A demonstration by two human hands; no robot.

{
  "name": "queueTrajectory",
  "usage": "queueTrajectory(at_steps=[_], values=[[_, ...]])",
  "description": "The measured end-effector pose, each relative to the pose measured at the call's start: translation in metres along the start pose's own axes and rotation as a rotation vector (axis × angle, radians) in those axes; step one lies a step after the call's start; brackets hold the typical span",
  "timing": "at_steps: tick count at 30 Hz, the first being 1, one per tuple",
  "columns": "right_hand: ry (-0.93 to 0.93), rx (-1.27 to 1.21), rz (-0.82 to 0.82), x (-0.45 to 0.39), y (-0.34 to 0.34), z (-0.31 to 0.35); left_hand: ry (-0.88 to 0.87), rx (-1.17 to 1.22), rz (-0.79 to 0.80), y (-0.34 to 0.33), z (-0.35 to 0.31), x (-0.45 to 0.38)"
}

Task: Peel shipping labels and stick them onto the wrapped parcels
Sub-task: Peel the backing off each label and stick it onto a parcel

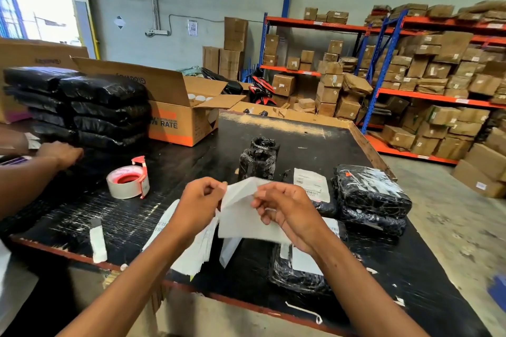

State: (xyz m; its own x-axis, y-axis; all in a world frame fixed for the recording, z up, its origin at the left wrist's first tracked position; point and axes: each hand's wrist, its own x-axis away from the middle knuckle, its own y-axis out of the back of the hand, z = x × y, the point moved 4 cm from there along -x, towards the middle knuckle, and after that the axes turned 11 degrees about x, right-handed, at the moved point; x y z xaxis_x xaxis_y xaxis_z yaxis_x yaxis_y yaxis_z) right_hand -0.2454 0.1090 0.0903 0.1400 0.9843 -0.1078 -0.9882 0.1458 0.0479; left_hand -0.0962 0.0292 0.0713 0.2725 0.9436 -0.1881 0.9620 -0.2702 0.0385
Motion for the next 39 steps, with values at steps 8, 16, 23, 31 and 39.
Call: queueTrajectory(at_steps=[8, 16, 23, 31, 39], values=[[0.017, -0.427, -0.139, -0.008, 0.028, 0.018, 0.213, -0.086, -0.078, 0.031, 0.051, -0.032], [0.239, -0.738, -0.447, -0.014, 0.067, 0.051, 0.236, -0.077, -0.190, 0.044, 0.063, -0.049], [0.268, -0.494, -0.598, -0.022, 0.084, 0.052, 0.006, -0.044, -0.310, 0.046, 0.038, -0.048], [0.291, -0.410, -0.590, -0.021, 0.100, 0.046, -0.085, -0.031, -0.373, 0.056, 0.033, -0.034], [-0.267, 0.511, -0.043, -0.033, 0.031, -0.011, -0.263, 0.014, -0.317, 0.046, 0.007, -0.017]])
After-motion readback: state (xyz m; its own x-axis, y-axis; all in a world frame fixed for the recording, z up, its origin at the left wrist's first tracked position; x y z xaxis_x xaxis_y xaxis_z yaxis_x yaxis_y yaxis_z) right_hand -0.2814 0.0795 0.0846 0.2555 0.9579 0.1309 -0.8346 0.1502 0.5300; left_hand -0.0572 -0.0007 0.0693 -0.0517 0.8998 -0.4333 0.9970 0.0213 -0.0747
